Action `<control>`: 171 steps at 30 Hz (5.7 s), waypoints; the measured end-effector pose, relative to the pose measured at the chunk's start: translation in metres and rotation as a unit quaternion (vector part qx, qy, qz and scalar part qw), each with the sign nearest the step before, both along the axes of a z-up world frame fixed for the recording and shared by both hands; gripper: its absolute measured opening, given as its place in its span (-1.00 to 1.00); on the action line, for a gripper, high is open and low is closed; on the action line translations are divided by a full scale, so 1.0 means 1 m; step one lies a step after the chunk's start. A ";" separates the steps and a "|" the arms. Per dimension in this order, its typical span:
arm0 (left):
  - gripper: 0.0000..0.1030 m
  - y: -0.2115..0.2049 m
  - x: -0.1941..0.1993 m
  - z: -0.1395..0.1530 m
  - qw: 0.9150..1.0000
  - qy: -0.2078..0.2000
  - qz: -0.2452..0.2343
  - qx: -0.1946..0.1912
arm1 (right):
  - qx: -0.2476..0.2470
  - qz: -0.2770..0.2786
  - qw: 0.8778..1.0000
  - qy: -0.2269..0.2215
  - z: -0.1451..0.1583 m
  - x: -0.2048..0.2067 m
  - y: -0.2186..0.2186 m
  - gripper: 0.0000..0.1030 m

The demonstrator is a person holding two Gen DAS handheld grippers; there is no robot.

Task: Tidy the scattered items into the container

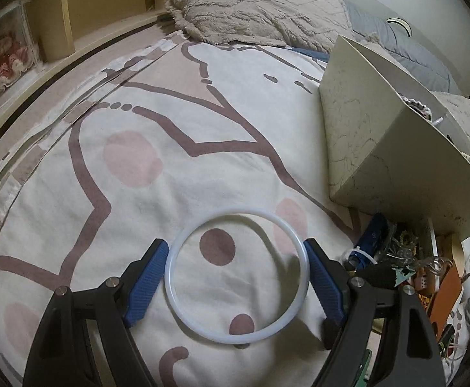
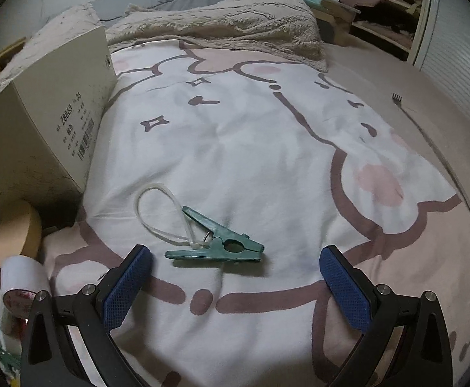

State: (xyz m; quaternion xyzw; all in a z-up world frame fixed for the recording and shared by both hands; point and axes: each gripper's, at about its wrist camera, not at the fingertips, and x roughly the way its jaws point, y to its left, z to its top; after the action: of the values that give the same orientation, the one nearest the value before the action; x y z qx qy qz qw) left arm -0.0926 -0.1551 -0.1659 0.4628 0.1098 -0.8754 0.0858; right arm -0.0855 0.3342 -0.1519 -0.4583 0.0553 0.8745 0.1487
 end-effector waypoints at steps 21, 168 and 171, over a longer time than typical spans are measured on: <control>0.63 0.014 -0.004 -0.008 0.996 -0.013 -0.010 -0.083 | 0.023 0.018 1.000 0.001 0.006 0.001 0.008 1.00; 0.63 0.196 -0.135 0.083 0.967 0.112 -0.227 0.022 | -0.105 0.210 0.970 0.061 0.156 -0.153 -0.126 0.06; 0.87 0.195 -0.135 0.076 0.968 0.097 -0.230 0.022 | -0.113 0.202 0.971 0.060 0.156 -0.160 -0.127 0.06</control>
State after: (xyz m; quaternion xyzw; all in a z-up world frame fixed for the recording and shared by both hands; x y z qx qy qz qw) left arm -0.2276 0.0401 -0.0897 0.3905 0.0273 -0.9097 -0.1389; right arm -0.2455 0.2070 0.0041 -0.4205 0.0690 0.9004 -0.0874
